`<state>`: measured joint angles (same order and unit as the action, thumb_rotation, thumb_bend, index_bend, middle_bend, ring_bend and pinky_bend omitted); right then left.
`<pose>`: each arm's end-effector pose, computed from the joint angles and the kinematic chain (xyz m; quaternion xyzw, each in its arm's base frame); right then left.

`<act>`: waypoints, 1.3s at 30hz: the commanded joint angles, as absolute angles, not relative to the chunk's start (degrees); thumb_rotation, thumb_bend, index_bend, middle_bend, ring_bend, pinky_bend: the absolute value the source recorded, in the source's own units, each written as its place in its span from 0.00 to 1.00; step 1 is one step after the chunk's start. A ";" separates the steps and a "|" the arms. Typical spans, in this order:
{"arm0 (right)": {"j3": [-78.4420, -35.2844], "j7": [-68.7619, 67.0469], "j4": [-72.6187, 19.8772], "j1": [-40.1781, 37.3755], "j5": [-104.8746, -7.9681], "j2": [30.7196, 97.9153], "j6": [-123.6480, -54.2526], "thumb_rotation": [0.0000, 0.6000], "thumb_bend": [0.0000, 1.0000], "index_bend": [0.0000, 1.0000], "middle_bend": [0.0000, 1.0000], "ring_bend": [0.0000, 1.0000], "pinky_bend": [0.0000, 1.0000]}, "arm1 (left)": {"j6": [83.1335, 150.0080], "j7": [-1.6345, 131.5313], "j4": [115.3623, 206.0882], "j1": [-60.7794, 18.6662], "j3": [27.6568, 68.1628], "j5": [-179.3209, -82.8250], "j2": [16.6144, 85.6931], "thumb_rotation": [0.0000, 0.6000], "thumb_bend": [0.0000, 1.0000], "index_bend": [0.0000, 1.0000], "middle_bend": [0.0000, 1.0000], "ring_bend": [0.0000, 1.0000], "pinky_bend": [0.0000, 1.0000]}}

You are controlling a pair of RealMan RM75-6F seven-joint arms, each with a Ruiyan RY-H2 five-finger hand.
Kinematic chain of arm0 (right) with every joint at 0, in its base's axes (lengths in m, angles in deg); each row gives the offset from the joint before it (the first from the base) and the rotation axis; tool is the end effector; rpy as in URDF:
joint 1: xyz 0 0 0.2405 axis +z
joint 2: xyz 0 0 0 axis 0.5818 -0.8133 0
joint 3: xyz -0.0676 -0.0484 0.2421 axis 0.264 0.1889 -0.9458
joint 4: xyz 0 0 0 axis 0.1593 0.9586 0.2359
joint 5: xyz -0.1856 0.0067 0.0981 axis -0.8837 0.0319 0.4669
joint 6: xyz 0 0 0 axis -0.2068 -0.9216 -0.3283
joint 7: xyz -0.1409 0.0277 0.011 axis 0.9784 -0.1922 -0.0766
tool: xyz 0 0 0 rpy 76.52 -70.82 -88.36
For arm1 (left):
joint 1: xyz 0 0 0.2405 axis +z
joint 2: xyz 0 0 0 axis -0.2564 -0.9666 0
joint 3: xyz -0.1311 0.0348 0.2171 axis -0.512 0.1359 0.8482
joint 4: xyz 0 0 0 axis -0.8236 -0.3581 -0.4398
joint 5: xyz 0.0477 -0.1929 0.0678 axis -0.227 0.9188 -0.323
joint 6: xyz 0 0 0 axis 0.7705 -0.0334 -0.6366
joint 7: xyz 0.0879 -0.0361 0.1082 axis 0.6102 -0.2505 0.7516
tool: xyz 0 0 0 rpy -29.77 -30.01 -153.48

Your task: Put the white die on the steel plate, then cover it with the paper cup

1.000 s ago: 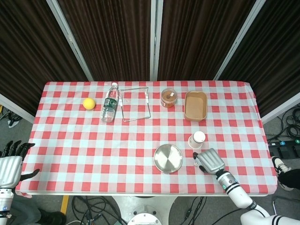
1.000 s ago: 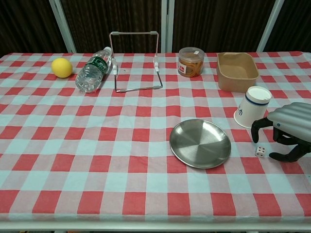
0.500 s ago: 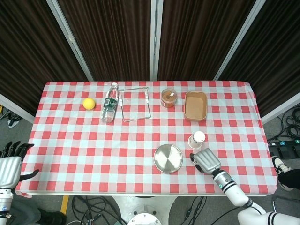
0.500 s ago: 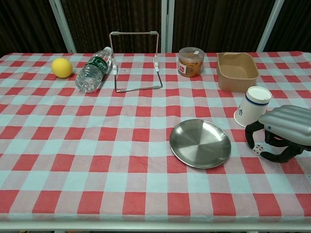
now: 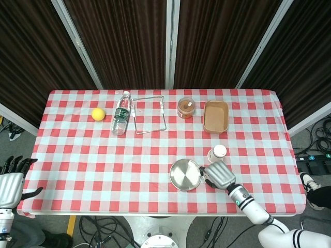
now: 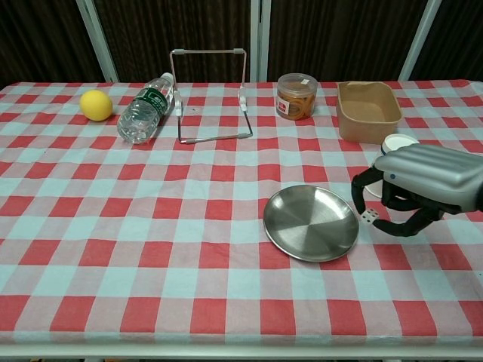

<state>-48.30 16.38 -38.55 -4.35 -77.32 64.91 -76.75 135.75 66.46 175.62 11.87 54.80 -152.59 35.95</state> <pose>-0.2076 -0.2676 -0.0216 0.8202 -0.3368 0.2998 0.3520 -0.3386 0.1650 0.1414 -0.5886 -0.4103 -0.3373 0.6094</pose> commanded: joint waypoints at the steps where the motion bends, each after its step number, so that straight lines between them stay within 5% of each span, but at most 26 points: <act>1: -49.41 17.61 -37.21 -1.90 -76.60 67.88 -74.14 1.00 0.35 0.60 0.98 0.95 0.95 | 135.91 66.22 175.64 12.03 54.84 -152.60 35.84 1.00 0.01 0.20 0.20 0.09 0.00; 7: -50.72 20.07 -32.39 1.06 -75.41 73.75 -72.65 1.00 0.35 0.51 0.98 0.94 0.94 | 136.09 65.77 175.25 12.34 54.86 -152.43 35.82 1.00 0.01 0.20 0.20 0.09 0.00; 11: -50.39 20.13 -31.77 1.10 -75.88 75.12 -74.10 1.00 0.32 0.32 0.92 0.87 0.91 | 136.04 65.37 174.88 12.44 54.89 -152.38 36.00 1.00 0.01 0.20 0.20 0.09 0.00; 13: -50.09 19.11 -32.51 0.82 -76.36 74.72 -74.99 1.00 0.28 0.18 0.76 0.73 0.83 | 135.92 65.26 174.80 12.40 54.82 -152.29 36.03 1.00 0.01 0.20 0.20 0.09 0.00; 15: -49.78 17.90 -34.11 0.27 -77.27 73.52 -76.66 1.00 0.23 0.06 0.47 0.44 0.62 | 135.93 65.28 174.65 12.37 54.74 -152.27 36.14 1.00 0.01 0.20 0.20 0.09 0.00; 19: -50.31 15.00 -38.63 -1.87 -79.97 69.17 -83.46 1.00 0.16 0.02 0.26 0.16 0.36 | 135.96 65.14 174.56 12.21 54.65 -152.58 36.24 1.00 0.01 0.20 0.20 0.09 0.00; 26: -54.94 6.92 -39.83 -5.55 -75.07 60.84 -89.82 1.00 0.12 0.04 0.24 0.11 0.25 | 135.68 65.07 174.47 11.90 54.54 -152.78 36.33 1.00 0.01 0.20 0.20 0.09 0.00; 32: -56.86 -3.86 -38.48 -6.12 -66.80 56.34 -83.18 1.00 0.06 0.05 0.21 0.08 0.21 | 135.77 66.07 174.91 11.77 54.51 -152.95 36.52 1.00 0.01 0.20 0.20 0.09 0.00; 39: -54.78 -7.44 -33.18 -4.16 -64.38 58.42 -74.44 1.00 0.03 0.12 0.23 0.08 0.20 | 136.08 68.01 176.00 11.79 54.40 -152.78 36.30 1.00 0.01 0.20 0.20 0.09 0.00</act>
<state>-55.37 -6.29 -34.87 -4.81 -65.33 57.64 -76.29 135.99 67.92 175.86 11.75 54.42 -152.83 36.34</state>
